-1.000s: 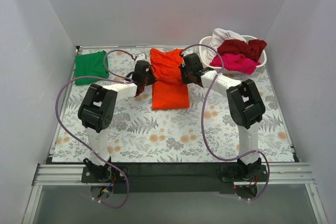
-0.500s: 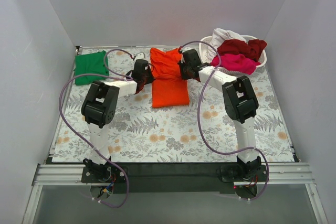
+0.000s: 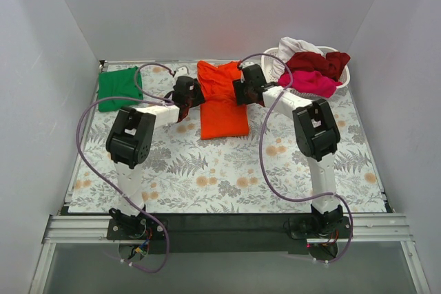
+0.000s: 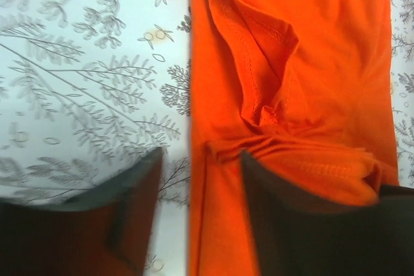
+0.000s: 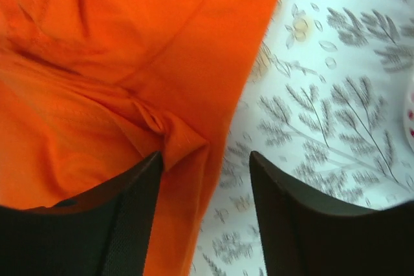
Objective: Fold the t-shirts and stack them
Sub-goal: Fold the tshirt
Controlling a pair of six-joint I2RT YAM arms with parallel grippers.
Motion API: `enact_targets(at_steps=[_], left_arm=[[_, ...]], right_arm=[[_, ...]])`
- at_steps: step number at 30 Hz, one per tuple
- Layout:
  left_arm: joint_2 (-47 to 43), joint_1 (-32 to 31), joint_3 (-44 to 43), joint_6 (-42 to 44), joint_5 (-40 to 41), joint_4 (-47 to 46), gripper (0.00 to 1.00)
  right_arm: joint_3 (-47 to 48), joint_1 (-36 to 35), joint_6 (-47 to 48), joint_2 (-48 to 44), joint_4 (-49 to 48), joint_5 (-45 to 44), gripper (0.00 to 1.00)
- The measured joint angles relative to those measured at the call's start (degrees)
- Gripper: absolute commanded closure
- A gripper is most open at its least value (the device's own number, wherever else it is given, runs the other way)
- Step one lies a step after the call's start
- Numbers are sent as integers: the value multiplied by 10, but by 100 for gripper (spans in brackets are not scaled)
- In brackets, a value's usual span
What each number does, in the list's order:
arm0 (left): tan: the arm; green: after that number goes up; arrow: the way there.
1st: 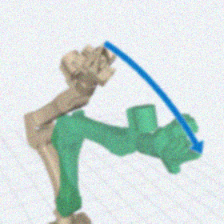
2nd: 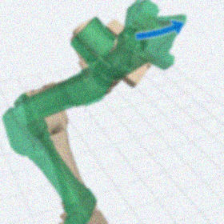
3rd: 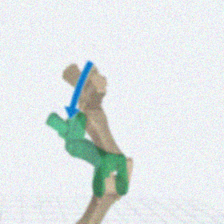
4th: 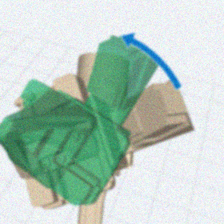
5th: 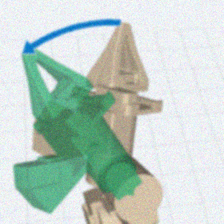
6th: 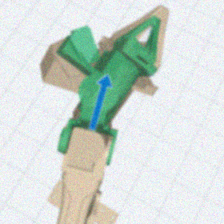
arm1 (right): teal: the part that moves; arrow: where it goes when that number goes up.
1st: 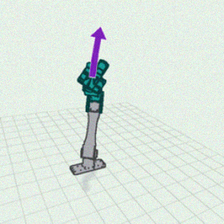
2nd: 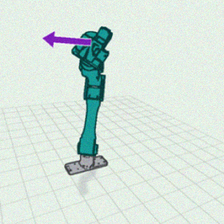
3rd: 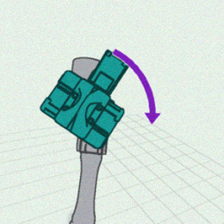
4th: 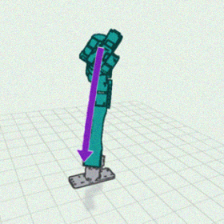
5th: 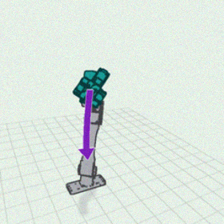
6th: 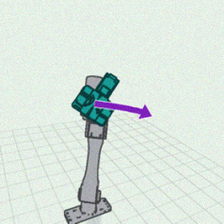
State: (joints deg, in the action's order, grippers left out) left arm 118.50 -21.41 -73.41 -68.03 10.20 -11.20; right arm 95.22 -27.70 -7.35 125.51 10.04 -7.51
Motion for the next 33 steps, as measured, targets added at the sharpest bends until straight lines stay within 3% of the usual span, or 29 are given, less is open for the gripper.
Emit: enact_targets(at_steps=[2, 5, 9, 14, 19, 23, 33], left_arm=[[-25, -3, 14, 8, 16, 1, 38], [-84, -11, 41, 13, 39, 5, 35], [-163, -27, 87, 8, 39, 0, 34], [-210, -61, 161, -8, 30, 2, 34], [-197, -104, 193, -26, 34, 33, 34], [-196, -106, 213, -38, 51, 55, 34], [-196, -102, 247, -58, 64, 61, 37]], right_arm=[[-30, 0, -2, -27, 3, -7, 38], [-85, 0, -3, -89, 6, -13, 25], [-158, 0, -14, -183, -4, -5, 18], [-269, 0, -37, -262, -45, 34, 18], [-328, 0, -56, -265, -57, 62, 22], [-347, 0, -66, -263, -77, 84, 31], [-360, 0, -88, -233, -129, 120, 38]])
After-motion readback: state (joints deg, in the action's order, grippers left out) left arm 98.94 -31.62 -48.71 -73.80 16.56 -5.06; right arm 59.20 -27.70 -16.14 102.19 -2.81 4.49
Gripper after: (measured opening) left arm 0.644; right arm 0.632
